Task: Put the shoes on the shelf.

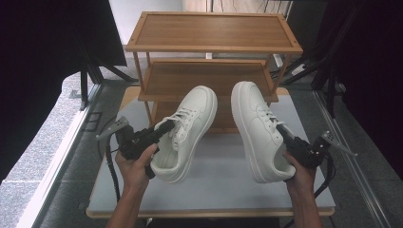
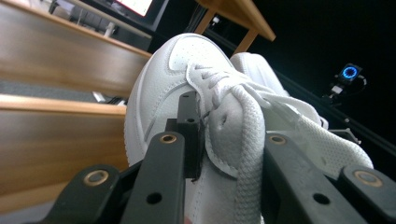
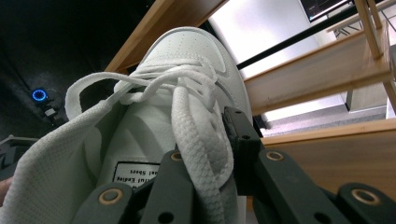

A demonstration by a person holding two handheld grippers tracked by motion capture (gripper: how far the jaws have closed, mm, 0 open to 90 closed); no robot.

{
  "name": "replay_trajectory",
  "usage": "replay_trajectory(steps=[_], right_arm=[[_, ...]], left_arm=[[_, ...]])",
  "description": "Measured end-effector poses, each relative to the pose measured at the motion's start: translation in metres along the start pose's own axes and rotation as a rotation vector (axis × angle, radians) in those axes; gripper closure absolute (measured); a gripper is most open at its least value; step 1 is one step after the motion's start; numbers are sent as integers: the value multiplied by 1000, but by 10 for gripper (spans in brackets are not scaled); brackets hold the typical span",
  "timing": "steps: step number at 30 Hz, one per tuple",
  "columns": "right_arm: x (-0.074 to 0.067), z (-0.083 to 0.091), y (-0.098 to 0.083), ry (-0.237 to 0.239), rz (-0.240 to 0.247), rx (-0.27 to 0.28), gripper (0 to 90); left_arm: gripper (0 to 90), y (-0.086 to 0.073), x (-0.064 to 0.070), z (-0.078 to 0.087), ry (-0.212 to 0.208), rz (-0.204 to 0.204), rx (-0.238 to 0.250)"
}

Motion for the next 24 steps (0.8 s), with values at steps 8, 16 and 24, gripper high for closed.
replay_trajectory(steps=[8,16,24], right_arm=[[-7,-18,17,-27,46,-8,802],[-8,-38,29,-37,65,-17,802],[-11,-58,36,-63,75,-36,802]], left_arm=[[776,11,-1,-23,-8,45,21],[776,16,-7,-39,4,59,21],[776,26,-14,-61,8,81,28]])
Point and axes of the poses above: each handheld gripper's, and its own axes: z roughly backward along the jaws, y roughly out of its top, x roughly to its right, the point moved 6 cm from there along -z, roughly forward along the jaws, and after that the axes turned 14 degrees about x, right-handed, at the moved point
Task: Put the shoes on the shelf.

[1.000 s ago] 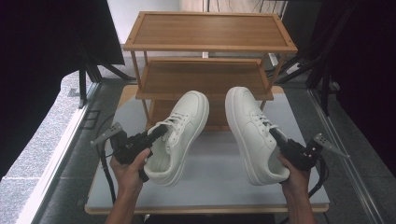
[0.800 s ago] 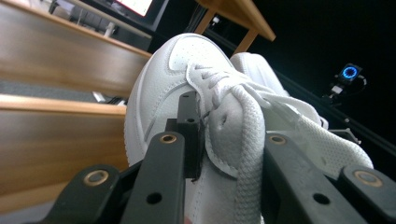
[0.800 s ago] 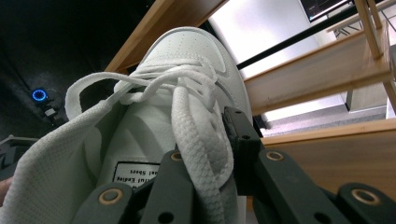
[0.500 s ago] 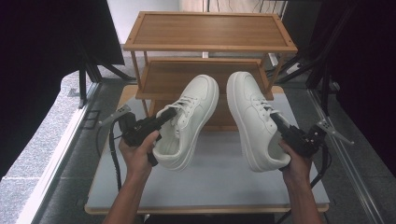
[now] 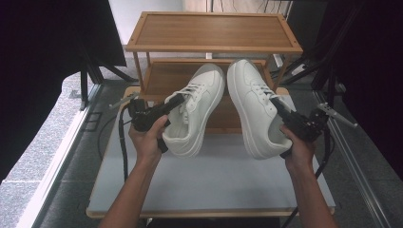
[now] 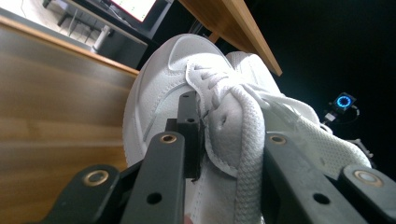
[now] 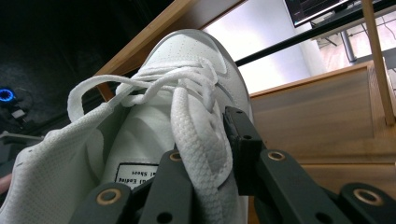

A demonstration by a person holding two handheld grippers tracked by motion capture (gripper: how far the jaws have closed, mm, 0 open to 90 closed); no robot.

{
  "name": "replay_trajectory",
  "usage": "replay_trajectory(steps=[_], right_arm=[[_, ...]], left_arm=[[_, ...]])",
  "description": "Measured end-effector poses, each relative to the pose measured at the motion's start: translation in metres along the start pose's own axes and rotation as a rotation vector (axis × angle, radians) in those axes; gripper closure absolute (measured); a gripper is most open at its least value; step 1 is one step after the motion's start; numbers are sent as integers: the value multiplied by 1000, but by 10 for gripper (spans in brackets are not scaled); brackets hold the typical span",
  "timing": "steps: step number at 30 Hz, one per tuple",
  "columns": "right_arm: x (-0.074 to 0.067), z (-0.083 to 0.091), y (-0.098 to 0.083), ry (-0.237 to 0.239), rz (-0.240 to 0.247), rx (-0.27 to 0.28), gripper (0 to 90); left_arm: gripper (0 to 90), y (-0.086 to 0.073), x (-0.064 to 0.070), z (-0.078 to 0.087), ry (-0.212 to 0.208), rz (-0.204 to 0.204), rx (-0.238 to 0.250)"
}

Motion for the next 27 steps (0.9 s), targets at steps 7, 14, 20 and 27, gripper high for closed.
replay_trajectory(steps=[7,14,20,27], right_arm=[[-4,-16,7,-10,42,-28,801],[-1,-32,7,-48,41,-38,796],[5,-46,6,-74,23,-40,794],[6,-64,5,-104,23,-40,794]], left_arm=[[776,8,-6,-11,13,9,6],[776,19,-14,-21,38,51,24],[776,28,-25,-30,82,52,26],[775,32,-39,-42,108,46,17]])
Point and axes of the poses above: each handheld gripper's, and its own axes: z roughly backward along the jaws, y roughly out of its top, x roughly to its right, the point moved 6 cm from there along -z, roughly forward along the jaws, and after that the axes turned 14 degrees about x, right-handed, at the moved point
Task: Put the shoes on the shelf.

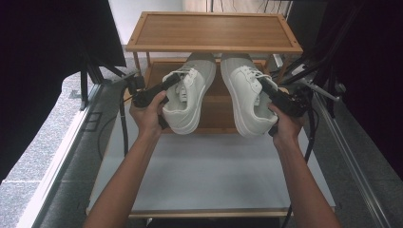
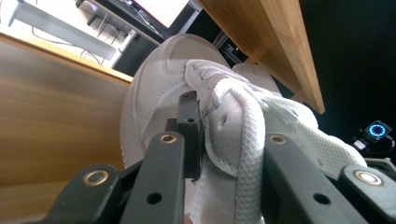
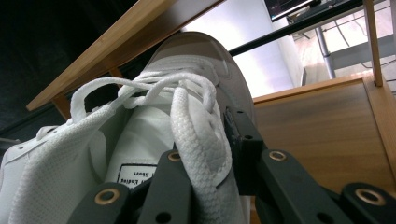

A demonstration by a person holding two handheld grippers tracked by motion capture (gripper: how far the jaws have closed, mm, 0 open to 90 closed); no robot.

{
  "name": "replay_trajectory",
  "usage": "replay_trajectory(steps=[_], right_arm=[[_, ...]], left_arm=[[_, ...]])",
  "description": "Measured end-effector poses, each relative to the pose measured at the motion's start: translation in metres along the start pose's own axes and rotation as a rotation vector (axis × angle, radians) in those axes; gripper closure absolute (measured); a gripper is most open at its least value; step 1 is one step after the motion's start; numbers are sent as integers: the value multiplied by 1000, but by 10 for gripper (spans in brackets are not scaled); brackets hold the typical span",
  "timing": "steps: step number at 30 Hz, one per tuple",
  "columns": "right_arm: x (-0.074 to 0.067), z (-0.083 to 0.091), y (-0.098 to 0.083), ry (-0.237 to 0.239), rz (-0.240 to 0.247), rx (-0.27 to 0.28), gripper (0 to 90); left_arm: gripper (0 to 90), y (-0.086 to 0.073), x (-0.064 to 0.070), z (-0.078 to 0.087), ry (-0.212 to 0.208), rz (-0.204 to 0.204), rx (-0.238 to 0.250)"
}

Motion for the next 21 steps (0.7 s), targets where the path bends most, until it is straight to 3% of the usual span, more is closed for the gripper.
replay_trajectory(steps=[4,8,9,12,15,21], right_arm=[[1,-8,-1,-16,-20,11,795],[3,-14,-2,-46,-5,12,795],[5,-19,-3,-68,-4,12,795],[6,-23,-5,-75,-16,11,795],[7,-31,-8,-84,-33,6,795],[6,-50,-11,-122,-1,-7,795]], left_arm=[[774,-2,-4,-5,-6,18,3],[774,-4,-5,-8,-7,34,12],[775,-5,-7,-9,1,41,14],[774,-5,-9,-13,11,47,13],[774,-4,-10,-18,23,45,17],[773,-2,-13,-30,49,30,20]])
Point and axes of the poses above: each handheld gripper's, and its own axes: z roughly backward along the jaws, y roughly out of its top, x roughly to its right, the point moved 6 cm from there along -z, roughly forward along the jaws, and after that the axes turned 14 degrees about x, right-handed, at the moved point
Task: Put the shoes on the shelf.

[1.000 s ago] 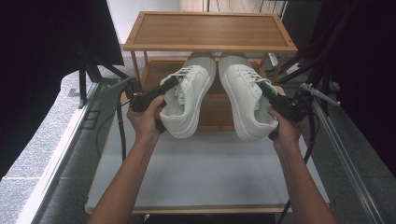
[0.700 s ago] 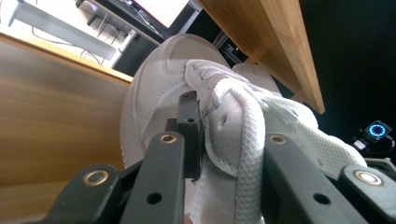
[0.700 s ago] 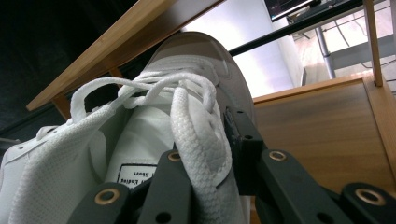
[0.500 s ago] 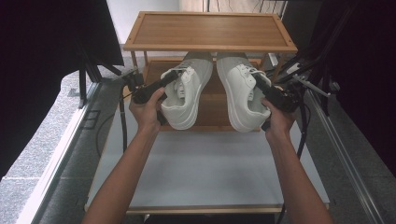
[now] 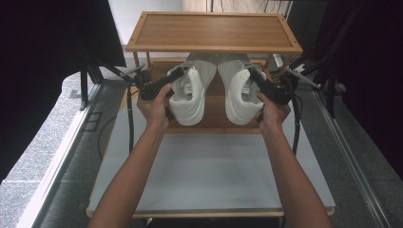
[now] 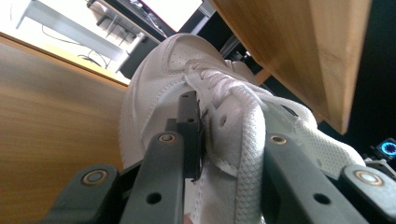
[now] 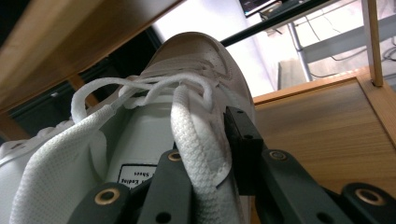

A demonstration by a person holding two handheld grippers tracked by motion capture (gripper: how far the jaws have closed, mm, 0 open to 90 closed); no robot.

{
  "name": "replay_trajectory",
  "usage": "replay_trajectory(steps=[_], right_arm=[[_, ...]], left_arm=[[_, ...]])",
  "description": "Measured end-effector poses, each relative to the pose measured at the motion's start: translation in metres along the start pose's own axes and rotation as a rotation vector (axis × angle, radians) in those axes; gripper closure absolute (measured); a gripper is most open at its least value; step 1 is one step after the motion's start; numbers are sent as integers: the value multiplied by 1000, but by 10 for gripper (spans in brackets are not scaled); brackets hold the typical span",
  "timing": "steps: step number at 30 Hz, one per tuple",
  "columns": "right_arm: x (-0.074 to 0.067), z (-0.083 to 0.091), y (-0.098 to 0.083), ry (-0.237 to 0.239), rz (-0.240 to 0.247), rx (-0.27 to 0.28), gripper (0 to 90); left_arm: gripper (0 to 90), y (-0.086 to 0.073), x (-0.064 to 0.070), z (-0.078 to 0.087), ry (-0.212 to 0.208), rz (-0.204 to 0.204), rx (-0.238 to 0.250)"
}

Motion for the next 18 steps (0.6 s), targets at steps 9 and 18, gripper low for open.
replay_trajectory(steps=[9,18], right_arm=[[-1,-19,-2,-82,15,-7,791],[-7,-30,-7,-80,18,-29,774]], left_arm=[[764,-6,1,-20,75,18,25],[752,-8,-4,-26,120,53,80]])
Point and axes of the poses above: each handheld gripper's, and its own axes: z roughly backward along the jaws, y roughly out of its top, x roughly to its right, the point moved 6 cm from there along -z, roughly forward along the jaws, and after that the axes turned 14 degrees about x, right-handed, at the moved point
